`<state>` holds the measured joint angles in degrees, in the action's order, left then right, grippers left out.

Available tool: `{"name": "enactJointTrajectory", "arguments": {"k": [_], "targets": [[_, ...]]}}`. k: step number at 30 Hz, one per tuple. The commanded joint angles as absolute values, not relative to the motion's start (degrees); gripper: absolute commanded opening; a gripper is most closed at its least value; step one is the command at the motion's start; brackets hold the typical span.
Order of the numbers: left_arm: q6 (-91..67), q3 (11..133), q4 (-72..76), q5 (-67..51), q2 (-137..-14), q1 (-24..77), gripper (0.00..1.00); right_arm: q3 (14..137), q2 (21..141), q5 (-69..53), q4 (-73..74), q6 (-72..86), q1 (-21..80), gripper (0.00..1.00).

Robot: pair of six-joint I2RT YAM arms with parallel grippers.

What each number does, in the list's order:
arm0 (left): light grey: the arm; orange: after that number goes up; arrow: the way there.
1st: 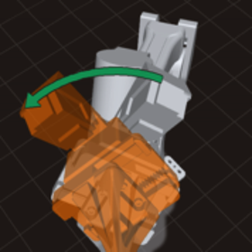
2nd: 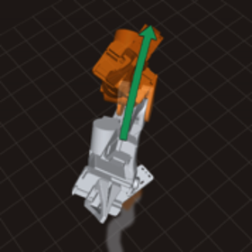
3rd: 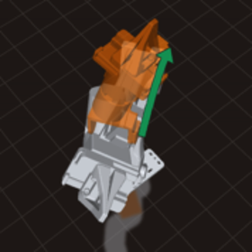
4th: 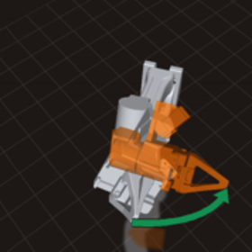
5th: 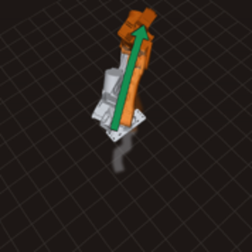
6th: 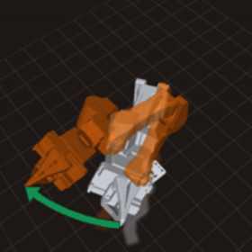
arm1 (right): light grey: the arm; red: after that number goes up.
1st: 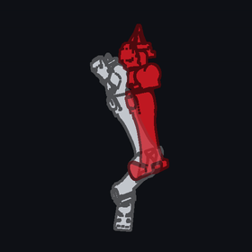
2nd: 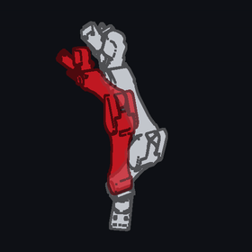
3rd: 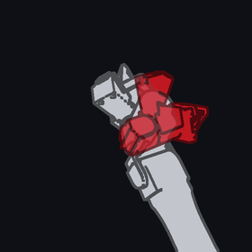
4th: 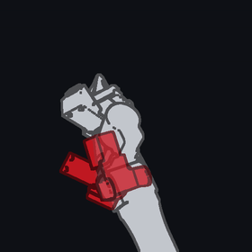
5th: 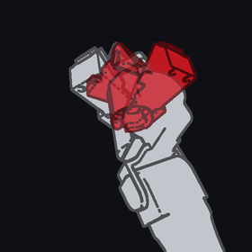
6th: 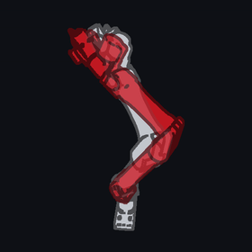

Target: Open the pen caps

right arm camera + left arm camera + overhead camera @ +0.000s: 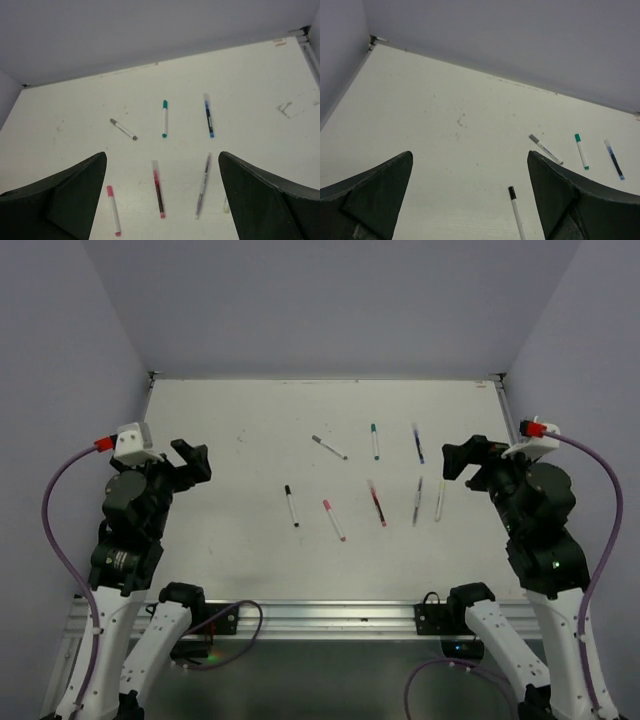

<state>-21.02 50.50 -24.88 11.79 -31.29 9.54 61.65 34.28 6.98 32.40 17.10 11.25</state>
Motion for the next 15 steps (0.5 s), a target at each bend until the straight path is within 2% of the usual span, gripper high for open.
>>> {"name": "enactJointTrajectory", "arguments": {"k": [1,8,15], "targets": [[-24.1,48.9,-25.6,6.3,-36.4,9.9,1.0,61.2,42.1,2.5,35.8,22.8,11.3,0.99],[-26.3,44.7,-26.3,0.5,-46.5,9.9,1.0,56.7,52.9,-3.1,35.2,22.5,11.8,0.99],[-27.7,41.6,-23.9,-1.6,-55.0,9.9,1.0,52.1,59.8,2.8,30.9,22.5,19.5,0.99]]}}
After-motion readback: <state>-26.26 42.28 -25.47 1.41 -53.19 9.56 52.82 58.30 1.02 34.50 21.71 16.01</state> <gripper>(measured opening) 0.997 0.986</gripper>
